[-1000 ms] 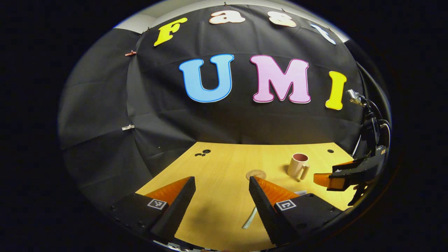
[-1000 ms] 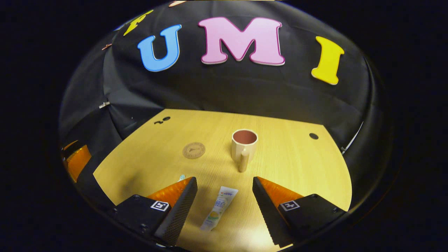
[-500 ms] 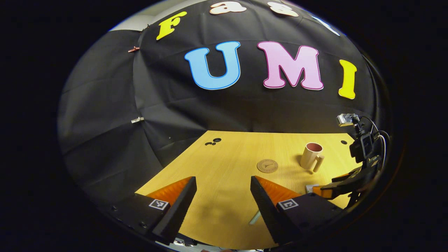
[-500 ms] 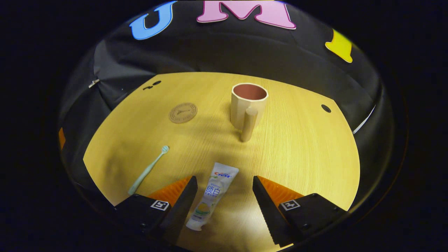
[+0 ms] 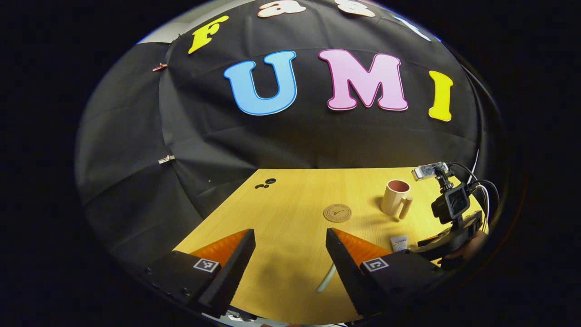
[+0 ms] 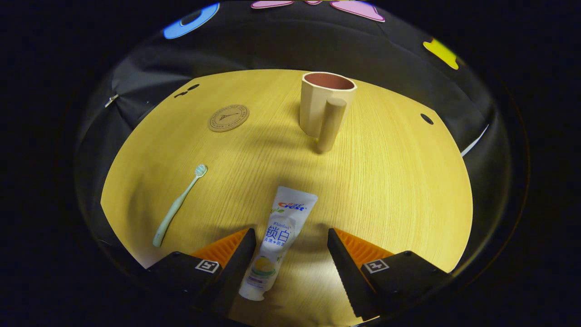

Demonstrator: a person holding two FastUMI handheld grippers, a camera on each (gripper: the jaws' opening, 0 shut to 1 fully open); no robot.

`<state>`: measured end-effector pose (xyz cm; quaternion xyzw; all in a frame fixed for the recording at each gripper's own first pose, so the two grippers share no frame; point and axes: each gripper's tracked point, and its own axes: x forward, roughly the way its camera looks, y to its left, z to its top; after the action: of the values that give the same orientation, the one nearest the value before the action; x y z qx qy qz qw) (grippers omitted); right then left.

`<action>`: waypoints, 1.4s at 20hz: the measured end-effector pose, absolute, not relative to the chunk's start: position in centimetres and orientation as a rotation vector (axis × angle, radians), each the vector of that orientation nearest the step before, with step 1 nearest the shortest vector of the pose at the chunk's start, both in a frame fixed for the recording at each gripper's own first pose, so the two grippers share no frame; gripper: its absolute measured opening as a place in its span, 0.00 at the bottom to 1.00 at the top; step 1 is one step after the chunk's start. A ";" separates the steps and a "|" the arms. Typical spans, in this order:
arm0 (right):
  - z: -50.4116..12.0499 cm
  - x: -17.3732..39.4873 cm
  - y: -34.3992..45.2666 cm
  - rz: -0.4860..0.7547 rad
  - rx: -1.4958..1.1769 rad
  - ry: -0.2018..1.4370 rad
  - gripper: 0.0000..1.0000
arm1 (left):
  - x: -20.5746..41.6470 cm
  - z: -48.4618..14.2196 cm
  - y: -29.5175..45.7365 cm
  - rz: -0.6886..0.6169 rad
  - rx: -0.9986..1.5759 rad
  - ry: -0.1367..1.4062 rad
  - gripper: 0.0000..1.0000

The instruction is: Put the toothbrush and toothpaste on the desktop into the cup, then pick up the cup and place it on the coaster on the desktop.

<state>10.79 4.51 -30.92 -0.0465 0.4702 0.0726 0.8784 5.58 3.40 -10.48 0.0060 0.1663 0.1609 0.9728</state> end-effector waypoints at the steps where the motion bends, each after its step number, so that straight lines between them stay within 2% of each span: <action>1: -31.2 10.6 4.5 0.146 -0.096 0.993 0.98 | 5.6 -10.4 3.5 0.322 0.015 0.334 0.99; 4: -32.4 9.5 4.9 0.142 -0.092 1.048 0.94 | 5.4 -10.3 3.9 0.320 0.014 0.329 0.99; 5: -32.0 9.8 5.2 0.139 -0.087 1.025 0.86 | 5.3 -10.3 3.9 0.320 0.011 0.328 0.99; 6: -32.1 9.5 5.5 0.147 -0.095 1.038 0.84 | 5.1 -10.3 4.1 0.322 0.009 0.327 0.99; 7: -32.0 9.7 5.8 0.158 -0.096 1.024 0.70 | 5.0 -10.3 4.3 0.324 0.007 0.327 0.99; 8: -32.1 9.7 6.0 0.162 -0.102 1.023 0.71 | 4.8 -10.4 4.4 0.325 0.003 0.326 0.99; 10: -32.2 9.9 6.6 0.187 -0.115 1.014 0.56 | 4.5 -10.5 4.6 0.325 -0.003 0.324 0.99; 11: -32.4 10.0 6.8 0.201 -0.133 1.016 0.42 | 4.5 -10.6 4.7 0.324 -0.004 0.323 0.99; 12: -32.2 9.8 6.8 0.212 -0.141 1.020 0.36 | 4.3 -10.6 4.7 0.322 -0.005 0.320 0.99; 13: -32.2 9.8 6.8 0.215 -0.137 1.030 0.33 | 4.2 -10.6 4.7 0.321 -0.005 0.317 0.99; 14: -32.1 9.8 6.8 0.221 -0.128 1.031 0.36 | 4.2 -10.7 4.8 0.318 -0.006 0.315 0.99; 16: -32.1 9.8 6.7 0.235 -0.129 1.024 0.33 | 3.9 -11.1 5.0 0.316 -0.005 0.317 0.99; 19: -31.8 9.9 6.8 0.268 -0.106 1.015 0.18 | 3.7 -11.4 5.4 0.316 -0.006 0.322 0.99; 20: -31.8 9.8 6.7 0.279 -0.087 1.019 0.17 | 3.7 -11.6 5.5 0.313 -0.006 0.326 0.99; 24: -30.0 9.7 5.2 0.263 -0.024 0.993 0.16 | 4.3 -12.6 5.4 0.274 -0.007 0.348 0.99; 28: -26.4 9.5 2.8 0.255 -0.002 0.921 0.17 | 6.3 -15.3 3.9 0.161 -0.063 0.426 0.99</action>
<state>9.48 2.79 -26.45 -0.0009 0.4434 0.1228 0.8879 6.25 3.85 -15.30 -0.0312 0.2110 0.0796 0.9737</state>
